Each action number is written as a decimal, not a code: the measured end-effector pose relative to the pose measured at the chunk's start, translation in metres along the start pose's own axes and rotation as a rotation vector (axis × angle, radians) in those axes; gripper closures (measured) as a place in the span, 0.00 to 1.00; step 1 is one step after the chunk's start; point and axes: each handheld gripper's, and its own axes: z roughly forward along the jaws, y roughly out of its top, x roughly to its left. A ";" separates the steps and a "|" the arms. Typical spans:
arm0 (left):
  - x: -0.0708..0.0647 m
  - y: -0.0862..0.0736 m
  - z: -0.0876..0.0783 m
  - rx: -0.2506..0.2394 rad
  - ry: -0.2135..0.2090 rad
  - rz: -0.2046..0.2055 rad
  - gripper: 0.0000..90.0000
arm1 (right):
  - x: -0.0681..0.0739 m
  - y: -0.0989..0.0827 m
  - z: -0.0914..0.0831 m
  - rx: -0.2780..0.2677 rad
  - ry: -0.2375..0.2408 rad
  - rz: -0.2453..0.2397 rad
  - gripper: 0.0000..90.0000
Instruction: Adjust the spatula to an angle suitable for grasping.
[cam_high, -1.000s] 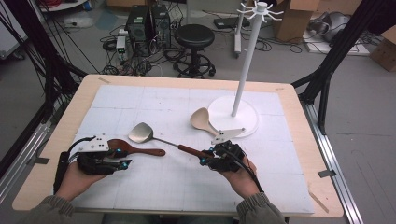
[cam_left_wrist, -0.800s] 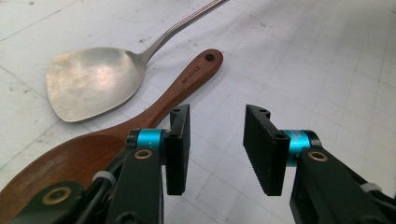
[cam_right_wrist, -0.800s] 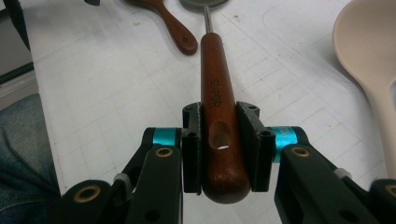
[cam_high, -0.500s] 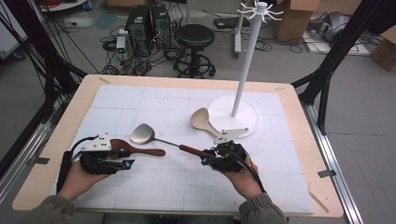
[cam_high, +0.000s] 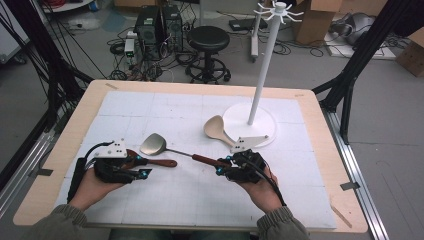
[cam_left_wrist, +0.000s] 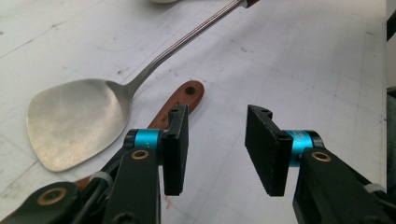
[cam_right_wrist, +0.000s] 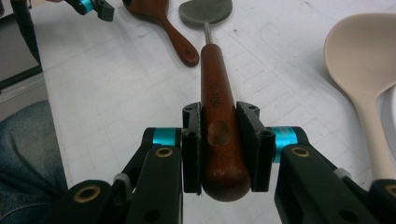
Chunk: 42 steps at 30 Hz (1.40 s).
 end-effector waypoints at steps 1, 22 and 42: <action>-0.001 0.002 0.002 0.003 -0.004 0.005 0.67 | 0.000 0.000 -0.001 0.002 -0.001 -0.005 0.80; -0.001 0.029 0.033 -0.004 -0.072 0.015 0.67 | -0.003 -0.004 -0.022 -0.024 0.008 0.000 0.80; -0.002 0.047 0.044 -0.018 -0.127 0.014 0.63 | 0.004 0.004 -0.031 -0.029 -0.005 -0.012 0.80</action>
